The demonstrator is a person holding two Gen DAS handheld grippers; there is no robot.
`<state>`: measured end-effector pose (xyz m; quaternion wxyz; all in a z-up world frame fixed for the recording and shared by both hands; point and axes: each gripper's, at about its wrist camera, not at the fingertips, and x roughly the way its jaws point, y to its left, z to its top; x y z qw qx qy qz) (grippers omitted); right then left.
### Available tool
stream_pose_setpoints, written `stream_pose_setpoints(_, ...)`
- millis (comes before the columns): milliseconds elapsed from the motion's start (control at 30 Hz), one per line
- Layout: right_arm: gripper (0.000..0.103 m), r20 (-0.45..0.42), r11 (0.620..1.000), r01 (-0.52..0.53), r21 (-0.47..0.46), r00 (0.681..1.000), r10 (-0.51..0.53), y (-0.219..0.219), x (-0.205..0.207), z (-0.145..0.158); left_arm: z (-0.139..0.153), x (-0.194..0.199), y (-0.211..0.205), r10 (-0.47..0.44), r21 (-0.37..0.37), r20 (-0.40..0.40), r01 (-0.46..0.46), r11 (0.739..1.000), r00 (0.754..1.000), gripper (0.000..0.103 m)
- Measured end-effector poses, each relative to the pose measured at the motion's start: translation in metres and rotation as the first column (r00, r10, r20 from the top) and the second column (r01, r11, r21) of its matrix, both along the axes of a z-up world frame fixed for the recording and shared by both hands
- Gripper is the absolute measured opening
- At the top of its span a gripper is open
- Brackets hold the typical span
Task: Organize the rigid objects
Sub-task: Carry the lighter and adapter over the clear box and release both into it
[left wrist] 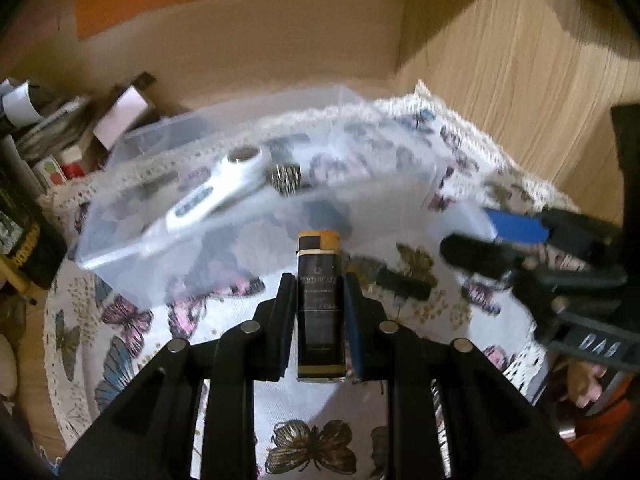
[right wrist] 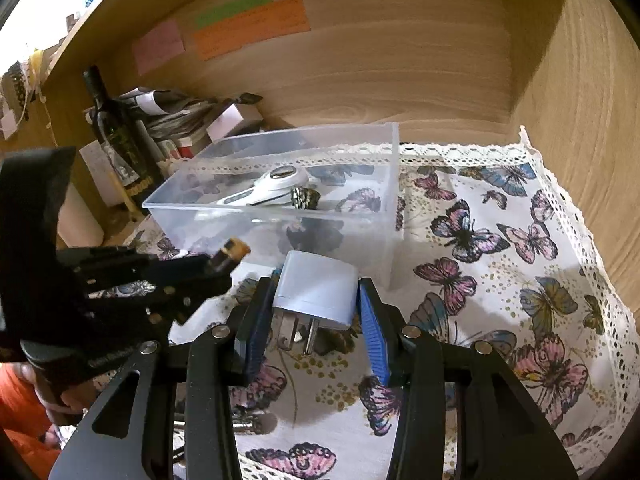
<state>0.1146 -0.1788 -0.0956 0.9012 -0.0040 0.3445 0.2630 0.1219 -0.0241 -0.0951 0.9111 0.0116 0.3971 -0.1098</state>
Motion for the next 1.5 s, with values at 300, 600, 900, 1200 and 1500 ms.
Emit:
stream_pose_setpoints(300, 0.039, 0.059, 1.0, -0.012, 0.016, 0.998, 0.011, 0.006, 0.004, 0.022, 0.043, 0.003, 0.01, 0.021, -0.055, 0.114, -0.014, 0.998, 0.993, 0.023)
stream_pose_setpoints(600, 0.039, 0.126, 1.0, -0.006, 0.019, 0.992, 0.004, 0.018, 0.025, 0.045, 0.064, 0.015, 0.028, 0.068, -0.072, 0.174, -0.056, 0.996, 0.982, 0.023)
stream_pose_setpoints(900, 0.039, 0.124, 1.0, 0.008, -0.023, 0.992, -0.005, 0.031, 0.055, 0.045, 0.047, 0.054, 0.049, 0.114, -0.072, 0.111, -0.106, 0.992, 0.987, 0.023)
stream_pose_setpoints(1200, 0.039, 0.017, 0.997, 0.009, -0.081, 1.0, -0.008, 0.042, 0.089, 0.014, 0.024, 0.079, 0.043, 0.094, -0.049, 0.046, -0.091, 0.995, 0.995, 0.023)
stream_pose_setpoints(1500, 0.039, -0.004, 0.995, 0.004, -0.098, 1.0, -0.005, 0.047, 0.096, 0.007, 0.008, 0.092, 0.034, 0.073, -0.039, -0.012, -0.073, 0.997, 0.997, 0.023)
